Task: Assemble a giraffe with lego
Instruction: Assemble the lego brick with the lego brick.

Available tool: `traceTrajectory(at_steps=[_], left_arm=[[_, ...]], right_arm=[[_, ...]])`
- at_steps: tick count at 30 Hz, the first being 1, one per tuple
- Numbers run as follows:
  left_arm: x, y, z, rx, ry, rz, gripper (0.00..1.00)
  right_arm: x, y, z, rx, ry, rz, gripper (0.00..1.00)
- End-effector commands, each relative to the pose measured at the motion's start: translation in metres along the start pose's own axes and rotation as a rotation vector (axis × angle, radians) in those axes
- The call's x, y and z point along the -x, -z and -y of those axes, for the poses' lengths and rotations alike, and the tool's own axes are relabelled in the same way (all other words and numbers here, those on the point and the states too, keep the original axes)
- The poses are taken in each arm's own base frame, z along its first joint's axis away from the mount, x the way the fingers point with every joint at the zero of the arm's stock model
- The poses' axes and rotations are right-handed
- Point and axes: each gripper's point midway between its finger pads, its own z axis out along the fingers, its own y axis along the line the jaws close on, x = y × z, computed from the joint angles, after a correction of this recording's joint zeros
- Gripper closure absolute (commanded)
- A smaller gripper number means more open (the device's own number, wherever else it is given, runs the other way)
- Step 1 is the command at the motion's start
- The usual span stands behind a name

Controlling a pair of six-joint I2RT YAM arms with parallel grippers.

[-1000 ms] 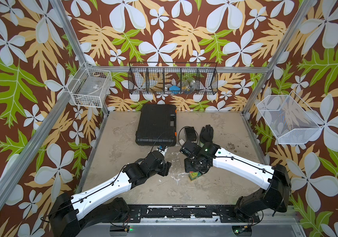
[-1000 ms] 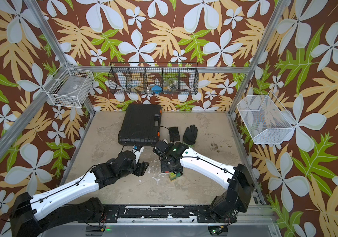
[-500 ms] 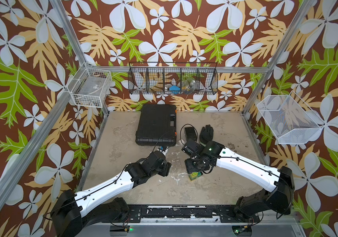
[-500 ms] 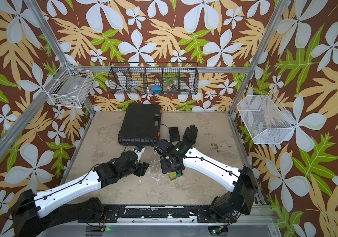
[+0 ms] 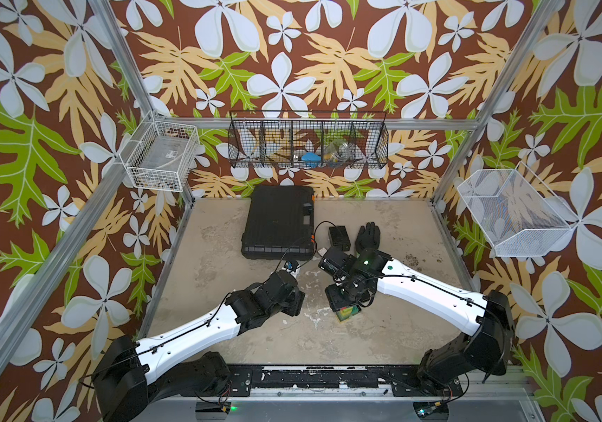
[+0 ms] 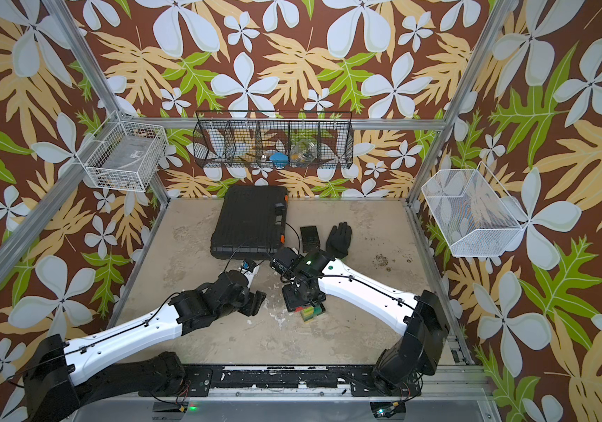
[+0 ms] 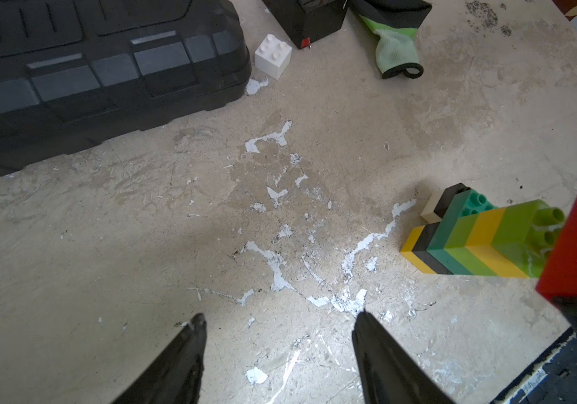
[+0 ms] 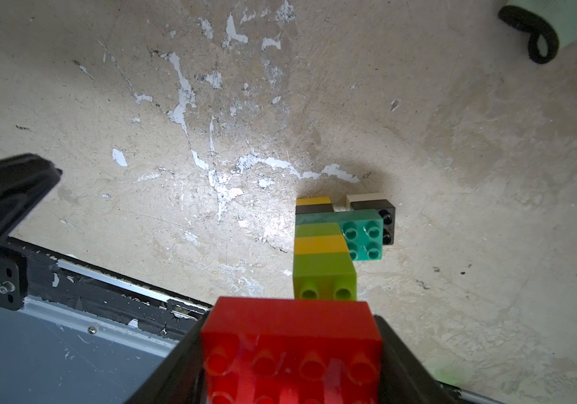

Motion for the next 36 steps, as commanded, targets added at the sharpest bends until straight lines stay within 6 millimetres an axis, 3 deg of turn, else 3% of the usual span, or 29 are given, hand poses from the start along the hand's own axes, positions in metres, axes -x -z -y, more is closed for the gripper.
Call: traceTrajectory(at_steps=[1,25,36], left_arm=[[0.002,0.002,-0.001,0.012,0.001,0.009,0.30],[0.001,-0.002,0.000,0.016,-0.006,0.000,0.30],[0.001,-0.002,0.000,0.017,-0.006,0.000,0.30]], right_arm=[[-0.002,0.000,0.002,-0.011,0.021,-0.013,0.56],[-0.003,-0.015,-0.003,0.021,0.020,-0.029,0.56],[-0.016,-0.024,0.002,0.016,0.010,-0.066,0.56]])
